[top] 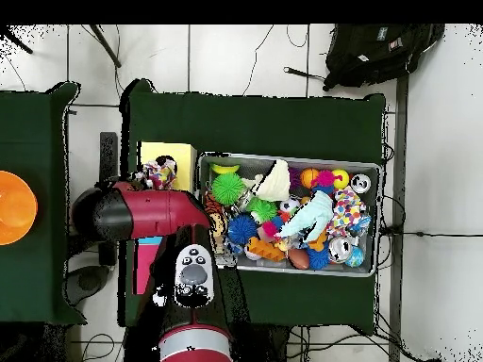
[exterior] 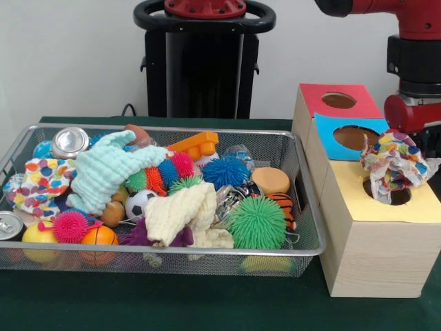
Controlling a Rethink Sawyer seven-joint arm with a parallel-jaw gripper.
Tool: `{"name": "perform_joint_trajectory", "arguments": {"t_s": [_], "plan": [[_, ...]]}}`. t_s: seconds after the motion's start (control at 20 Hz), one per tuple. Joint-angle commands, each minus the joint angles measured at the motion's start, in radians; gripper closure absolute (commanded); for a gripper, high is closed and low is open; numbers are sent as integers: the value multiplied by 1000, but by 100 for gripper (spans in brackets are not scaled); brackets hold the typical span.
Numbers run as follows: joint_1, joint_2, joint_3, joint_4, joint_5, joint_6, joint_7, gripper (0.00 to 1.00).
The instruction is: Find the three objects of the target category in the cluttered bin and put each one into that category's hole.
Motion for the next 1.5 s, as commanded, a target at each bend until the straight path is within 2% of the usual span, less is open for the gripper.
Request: {"name": "perform_joint_trajectory", "arguments": {"t_s": [0.05,0.35,0.65,1.15,1.5], "plan": [[-27,87,49,91,-2,-53,193,100],[-56,87,39,67,-24,-32,151,100],[-79,91,26,7,-29,49,109,100],[-128,86,33,-33,-40,129,66,100],[-147,104,38,-58,-64,121,43,100]]}}
